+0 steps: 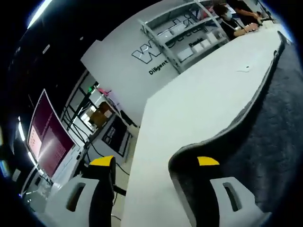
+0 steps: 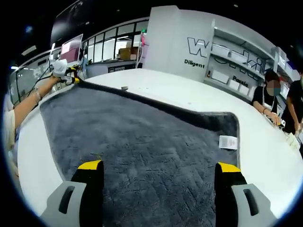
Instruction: Fold the towel on the table until its edges align and the towel forms a compact rectangular stack.
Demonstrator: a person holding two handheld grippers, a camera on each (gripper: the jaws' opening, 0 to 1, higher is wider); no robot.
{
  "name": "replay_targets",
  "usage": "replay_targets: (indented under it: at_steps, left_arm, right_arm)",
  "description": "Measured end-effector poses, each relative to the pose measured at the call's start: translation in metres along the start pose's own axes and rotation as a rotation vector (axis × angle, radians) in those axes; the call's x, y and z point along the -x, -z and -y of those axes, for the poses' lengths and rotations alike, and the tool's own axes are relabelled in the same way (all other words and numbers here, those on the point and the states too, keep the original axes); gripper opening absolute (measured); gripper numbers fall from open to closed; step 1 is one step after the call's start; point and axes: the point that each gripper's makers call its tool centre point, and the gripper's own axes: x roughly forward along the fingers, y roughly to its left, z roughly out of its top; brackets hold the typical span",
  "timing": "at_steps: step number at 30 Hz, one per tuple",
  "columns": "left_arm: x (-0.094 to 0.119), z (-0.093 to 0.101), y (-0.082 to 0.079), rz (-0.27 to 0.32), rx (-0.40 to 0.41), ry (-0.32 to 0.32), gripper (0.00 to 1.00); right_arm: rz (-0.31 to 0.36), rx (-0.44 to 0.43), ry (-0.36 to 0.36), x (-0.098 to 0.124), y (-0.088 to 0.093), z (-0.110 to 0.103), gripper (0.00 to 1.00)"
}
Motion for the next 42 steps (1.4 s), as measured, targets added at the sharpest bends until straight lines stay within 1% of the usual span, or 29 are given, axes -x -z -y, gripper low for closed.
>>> replay_targets:
  at_steps: [2, 5, 8, 13, 14, 16, 22, 27, 30, 34, 36, 37, 40, 41, 42]
  left_arm:
    - [-0.001, -0.005, 0.001, 0.005, 0.028, -0.024, 0.74]
    - [-0.004, -0.006, 0.003, -0.004, 0.044, -0.033, 0.76]
    - [-0.007, -0.002, 0.009, -0.021, 0.069, -0.028, 0.76]
    - [-0.017, 0.005, 0.022, -0.062, 0.066, -0.022, 0.76]
    - [-0.020, 0.007, 0.026, -0.073, 0.085, -0.015, 0.76]
    - [-0.022, 0.008, 0.029, -0.075, 0.106, -0.012, 0.75]
    - [-0.020, 0.010, 0.026, -0.074, 0.107, -0.017, 0.75]
    - [-0.012, 0.009, 0.023, -0.072, 0.123, -0.003, 0.75]
    - [-0.008, 0.006, 0.017, -0.057, 0.151, 0.016, 0.76]
    - [0.002, 0.006, 0.009, -0.032, 0.198, 0.042, 0.79]
    - [0.012, 0.013, 0.004, -0.010, 0.261, 0.104, 0.82]
    - [0.015, 0.016, 0.003, -0.006, 0.281, 0.124, 0.84]
    - [0.027, 0.028, -0.002, 0.022, 0.363, 0.214, 0.92]
    - [0.033, 0.035, -0.005, 0.038, 0.402, 0.266, 0.95]
    - [0.038, 0.041, -0.007, 0.048, 0.421, 0.301, 0.96]
  right_arm:
    - [0.000, 0.002, -0.001, 0.000, 0.000, 0.000, 0.99]
    - [-0.004, 0.002, -0.002, -0.001, 0.000, 0.000, 0.99]
    - [-0.008, 0.003, -0.002, -0.001, 0.001, 0.000, 0.99]
    - [-0.011, 0.003, -0.001, -0.002, 0.002, 0.001, 0.99]
    - [-0.012, 0.004, -0.001, -0.002, 0.002, 0.001, 0.99]
    - [-0.016, 0.004, -0.002, -0.003, 0.003, 0.001, 0.99]
    - [-0.023, 0.011, -0.004, -0.004, 0.004, -0.001, 0.99]
    - [-0.029, 0.014, -0.006, -0.005, 0.005, -0.002, 0.99]
    - [-0.028, 0.015, -0.007, -0.005, 0.004, -0.002, 0.99]
    - [-0.024, 0.015, -0.007, -0.004, 0.004, -0.003, 0.99]
    - [-0.022, 0.014, -0.006, -0.004, 0.003, -0.002, 0.99]
    - [-0.021, 0.014, -0.006, -0.004, 0.003, -0.002, 0.99]
    - [-0.019, 0.013, -0.006, -0.004, 0.002, -0.001, 0.99]
    - [-0.020, 0.012, -0.004, -0.004, 0.002, -0.001, 0.99]
    - [-0.021, 0.010, -0.003, -0.004, 0.002, -0.001, 0.99]
